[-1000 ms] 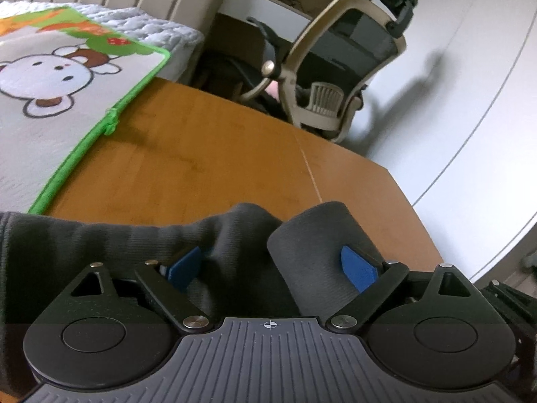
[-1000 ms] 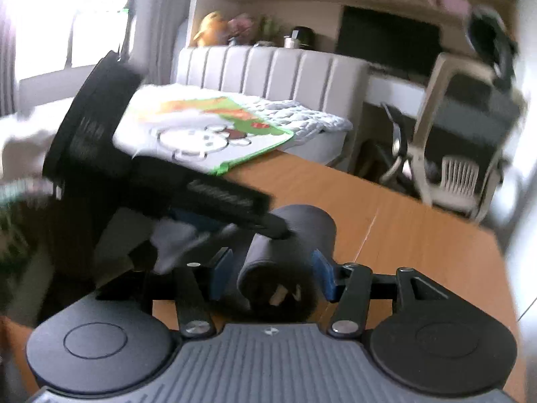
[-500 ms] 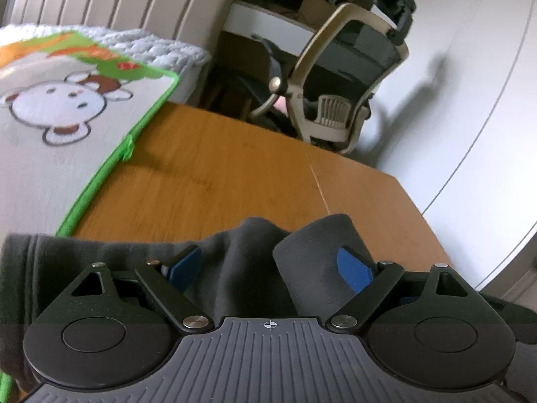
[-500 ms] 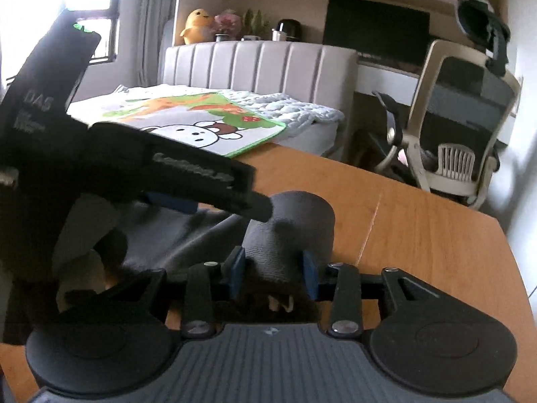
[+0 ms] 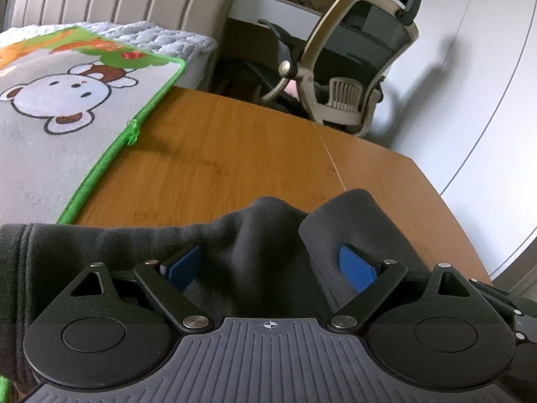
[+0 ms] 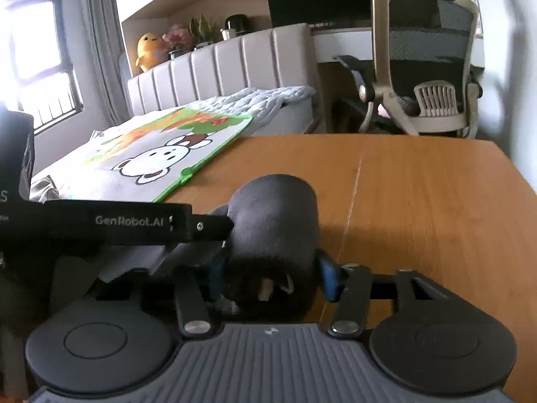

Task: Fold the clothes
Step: 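Roll the sweatpants further toward the waistband with the right gripper while the left gripper steadies it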

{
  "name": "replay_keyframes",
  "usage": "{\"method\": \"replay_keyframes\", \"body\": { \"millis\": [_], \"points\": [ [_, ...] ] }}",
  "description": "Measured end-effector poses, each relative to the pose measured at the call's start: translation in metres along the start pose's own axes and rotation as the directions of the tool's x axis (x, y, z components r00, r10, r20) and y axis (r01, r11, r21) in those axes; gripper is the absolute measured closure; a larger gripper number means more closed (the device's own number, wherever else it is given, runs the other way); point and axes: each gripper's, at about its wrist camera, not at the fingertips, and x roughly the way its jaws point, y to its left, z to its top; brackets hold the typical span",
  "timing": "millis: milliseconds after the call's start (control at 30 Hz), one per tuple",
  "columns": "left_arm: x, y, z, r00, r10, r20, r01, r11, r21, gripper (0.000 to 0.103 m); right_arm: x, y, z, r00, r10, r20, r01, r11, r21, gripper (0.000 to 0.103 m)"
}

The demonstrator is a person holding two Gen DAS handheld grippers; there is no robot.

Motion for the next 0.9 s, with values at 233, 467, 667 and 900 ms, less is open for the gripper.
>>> {"method": "replay_keyframes", "body": {
  "millis": [233, 467, 667, 900],
  "points": [
    [0.000, -0.016, 0.007, 1.000, -0.031, -0.007, 0.031, 1.000, -0.008, 0.009, -0.015, 0.002, 0.000, 0.992, -0.119, 0.037, 0.124, 0.972, -0.198, 0.062],
    [-0.013, -0.046, 0.019, 0.995, -0.089, 0.041, 0.088, 0.996, 0.030, 0.009, -0.009, 0.052, -0.021, 0.971, -0.208, 0.115, 0.235, 0.768, -0.595, 0.060],
    [0.001, -0.052, 0.013, 0.999, 0.013, 0.036, -0.018, 0.991, 0.131, 0.007, -0.010, 0.069, -0.026, 0.986, -0.120, 0.111, 0.163, 0.780, -0.604, 0.042],
    [0.003, -0.037, 0.009, 0.999, 0.007, 0.031, -0.010, 0.995, 0.096, 0.004, -0.031, 0.029, -0.007, 0.994, 0.045, 0.102, -0.008, 0.943, -0.332, 0.008]
  ]
}}
